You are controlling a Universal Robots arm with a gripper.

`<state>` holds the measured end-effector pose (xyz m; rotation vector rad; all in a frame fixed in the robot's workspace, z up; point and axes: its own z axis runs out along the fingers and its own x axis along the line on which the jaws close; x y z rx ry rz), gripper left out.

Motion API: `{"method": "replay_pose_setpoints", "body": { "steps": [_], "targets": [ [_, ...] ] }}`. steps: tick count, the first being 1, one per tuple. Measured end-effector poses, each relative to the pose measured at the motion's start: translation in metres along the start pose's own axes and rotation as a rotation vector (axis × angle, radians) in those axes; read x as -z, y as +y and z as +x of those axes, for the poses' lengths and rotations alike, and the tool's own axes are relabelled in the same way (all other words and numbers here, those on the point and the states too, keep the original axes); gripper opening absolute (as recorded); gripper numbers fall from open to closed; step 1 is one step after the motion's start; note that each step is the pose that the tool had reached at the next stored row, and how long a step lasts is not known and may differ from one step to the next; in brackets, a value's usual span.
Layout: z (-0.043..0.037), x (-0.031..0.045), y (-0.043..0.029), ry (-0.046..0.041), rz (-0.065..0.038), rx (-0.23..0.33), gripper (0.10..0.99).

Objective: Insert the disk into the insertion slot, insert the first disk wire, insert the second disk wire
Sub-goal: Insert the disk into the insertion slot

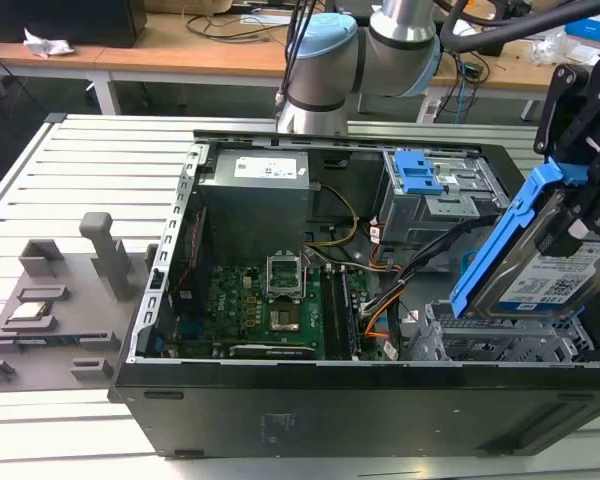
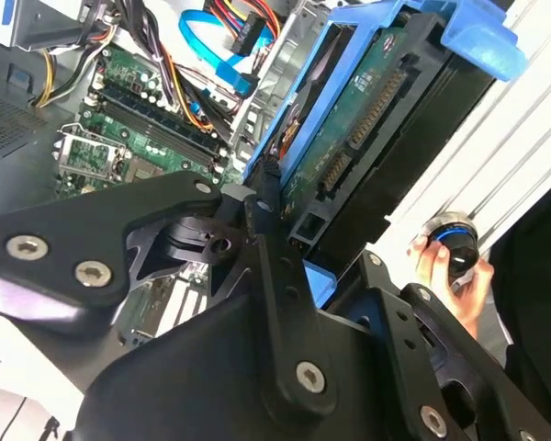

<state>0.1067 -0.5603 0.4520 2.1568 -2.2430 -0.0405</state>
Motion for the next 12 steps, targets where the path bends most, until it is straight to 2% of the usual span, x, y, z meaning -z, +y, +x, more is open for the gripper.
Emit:
{"method": "replay_pose_setpoints", "body": {
  "steps": [12],
  "targets": [
    [-0.0039,-0.0058,0.002,-0.0002,0.0,0.0,0.365]
  ]
}}
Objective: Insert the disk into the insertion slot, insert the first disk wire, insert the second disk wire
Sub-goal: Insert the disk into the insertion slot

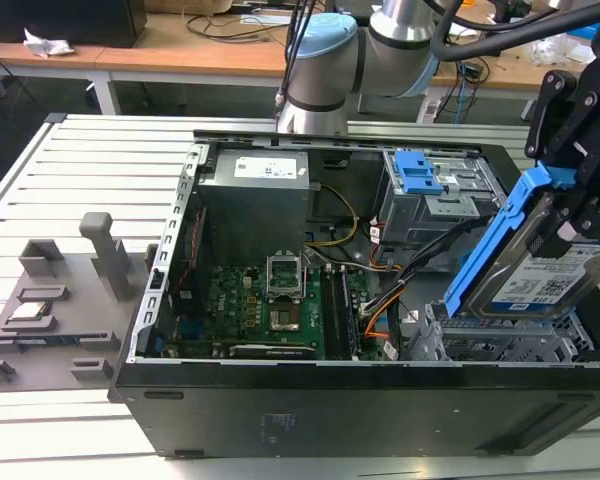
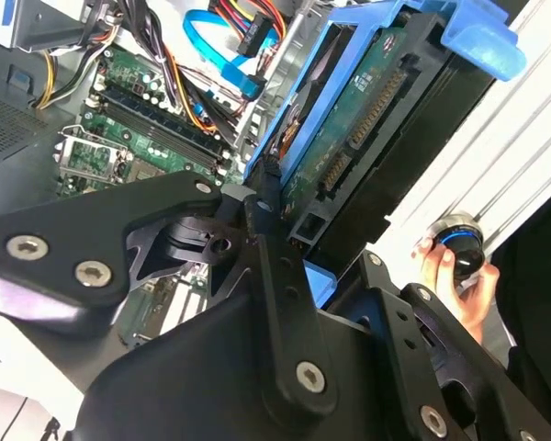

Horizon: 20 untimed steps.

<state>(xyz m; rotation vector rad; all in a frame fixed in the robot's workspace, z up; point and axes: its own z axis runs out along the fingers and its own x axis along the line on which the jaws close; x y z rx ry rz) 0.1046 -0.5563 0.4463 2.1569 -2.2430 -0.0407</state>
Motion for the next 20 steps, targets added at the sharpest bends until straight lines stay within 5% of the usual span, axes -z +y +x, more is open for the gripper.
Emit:
{"method": "replay_pose_setpoints", "body": {
  "steps": [9,20],
  "targets": [
    [-0.0036,-0.0047,0.0007,0.0001,0.0,0.0,0.365],
    [-0.0053,-0.0234,0.0006,0.0002,0.0,0.0,0.365]
  ]
}}
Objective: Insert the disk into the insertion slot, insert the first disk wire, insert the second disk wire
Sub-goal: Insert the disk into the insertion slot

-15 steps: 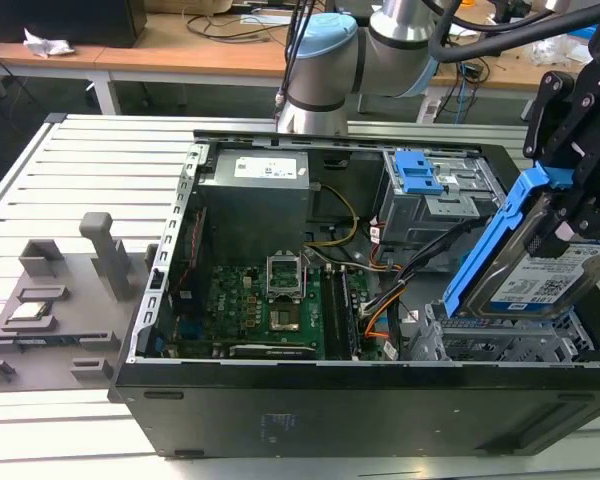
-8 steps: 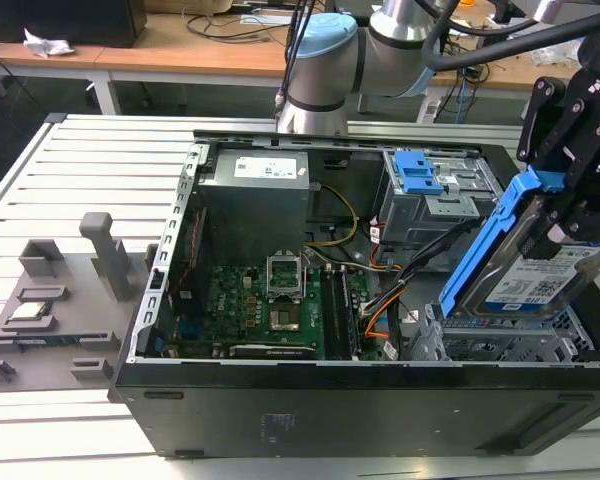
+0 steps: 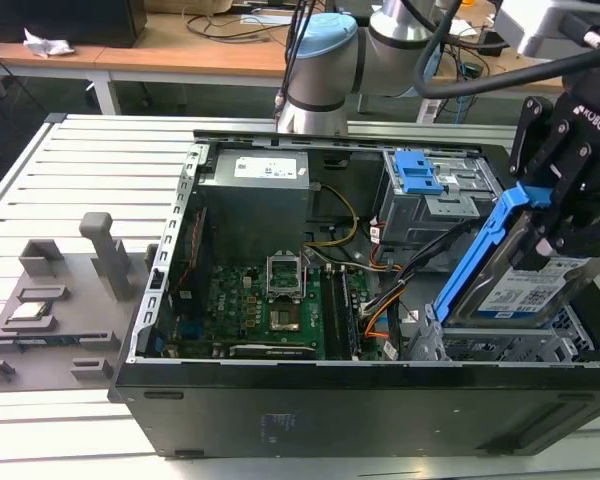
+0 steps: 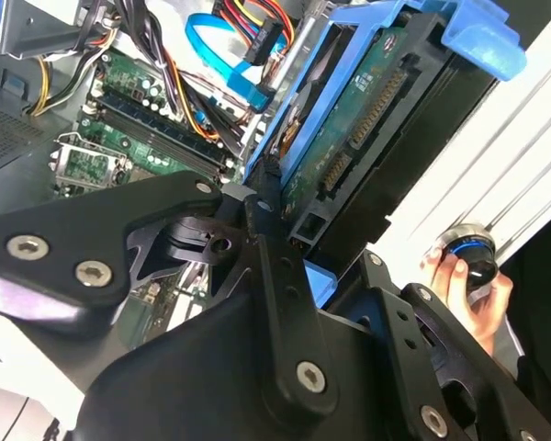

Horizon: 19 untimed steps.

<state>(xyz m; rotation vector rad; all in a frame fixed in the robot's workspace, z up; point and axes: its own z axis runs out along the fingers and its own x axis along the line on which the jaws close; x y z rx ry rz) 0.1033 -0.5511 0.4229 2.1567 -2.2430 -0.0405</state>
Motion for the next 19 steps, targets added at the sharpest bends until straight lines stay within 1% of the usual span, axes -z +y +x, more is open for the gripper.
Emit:
{"method": "replay_pose_setpoints", "body": {
  "steps": [12,19],
  "targets": [
    [-0.0001,-0.0222,-0.0009,-0.0001,0.0,0.0,0.365],
    [-0.0001,-0.0335,-0.0013,0.0,0.0,0.0,0.365]
  ]
}}
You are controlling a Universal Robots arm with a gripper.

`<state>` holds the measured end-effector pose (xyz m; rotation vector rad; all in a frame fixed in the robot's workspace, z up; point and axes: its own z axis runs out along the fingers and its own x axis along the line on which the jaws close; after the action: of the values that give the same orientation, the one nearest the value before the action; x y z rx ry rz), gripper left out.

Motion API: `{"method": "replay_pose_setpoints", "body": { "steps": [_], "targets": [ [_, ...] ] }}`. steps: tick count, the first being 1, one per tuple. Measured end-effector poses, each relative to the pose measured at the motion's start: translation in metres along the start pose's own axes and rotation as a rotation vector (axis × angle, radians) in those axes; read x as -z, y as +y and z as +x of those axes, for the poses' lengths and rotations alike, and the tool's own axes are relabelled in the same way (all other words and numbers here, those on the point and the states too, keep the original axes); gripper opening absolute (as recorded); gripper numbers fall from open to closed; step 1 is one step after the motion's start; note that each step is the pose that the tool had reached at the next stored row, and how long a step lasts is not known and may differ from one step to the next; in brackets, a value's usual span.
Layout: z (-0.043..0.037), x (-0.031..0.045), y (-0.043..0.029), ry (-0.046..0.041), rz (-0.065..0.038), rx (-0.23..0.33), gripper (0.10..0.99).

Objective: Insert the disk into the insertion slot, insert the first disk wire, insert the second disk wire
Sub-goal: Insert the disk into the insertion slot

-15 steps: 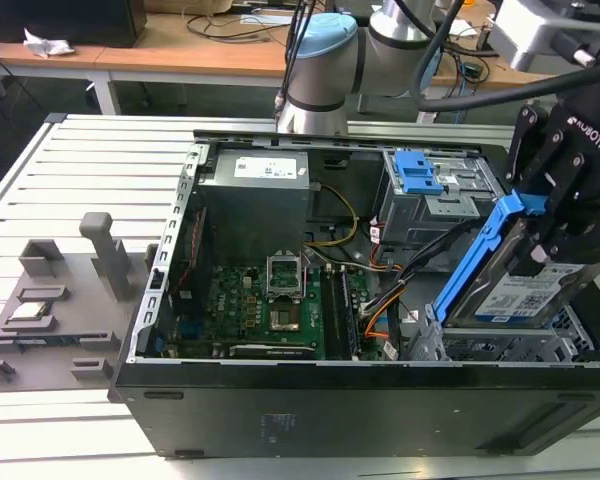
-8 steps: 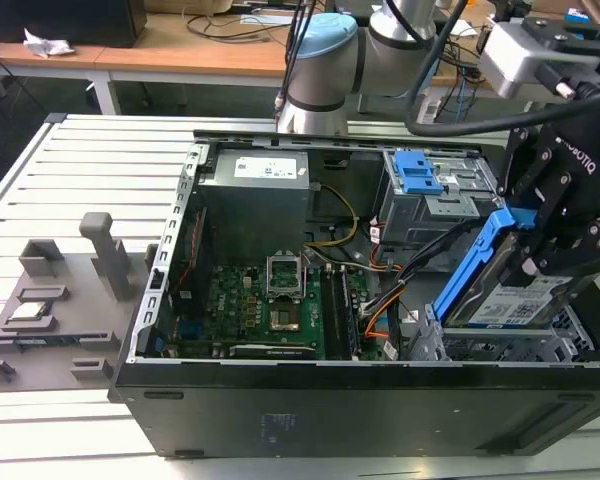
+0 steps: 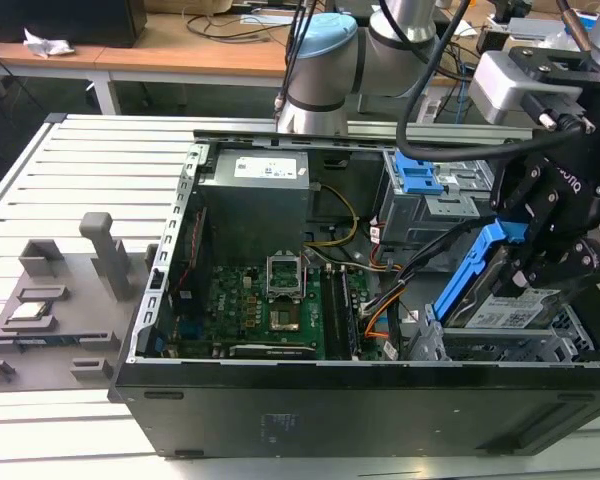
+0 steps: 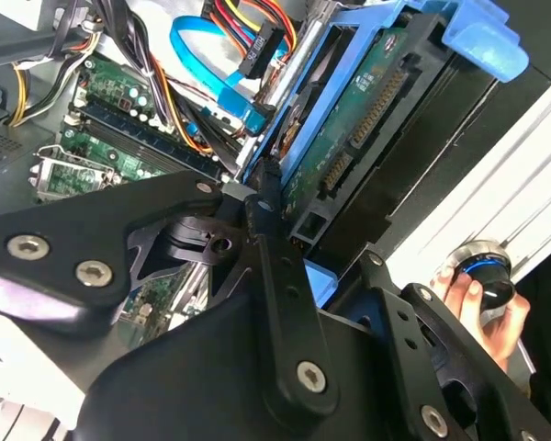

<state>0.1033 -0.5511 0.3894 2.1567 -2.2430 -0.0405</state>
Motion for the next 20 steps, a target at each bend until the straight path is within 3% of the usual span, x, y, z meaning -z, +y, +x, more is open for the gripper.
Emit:
{"method": "replay_pose_setpoints", "body": {
  "steps": [7,8,12,13,14,16,20],
  "targets": [
    [0.0,-0.0012,-0.0001,0.0,0.0,0.0,0.373],
    [0.0,-0.0015,-0.0001,-0.0002,0.0,0.0,0.439],
    [0.0,-0.0018,-0.0001,0.0001,0.0,0.0,0.424],
    [0.0,-0.0019,-0.0001,0.0,0.0,0.0,0.235],
    [0.0,-0.002,-0.0001,0.0,0.0,0.0,0.235],
    [0.0,-0.0022,-0.0001,0.0,0.0,0.0,0.114],
    [0.0,-0.0026,-0.0001,0.0,0.0,0.0,0.106]
  ]
}}
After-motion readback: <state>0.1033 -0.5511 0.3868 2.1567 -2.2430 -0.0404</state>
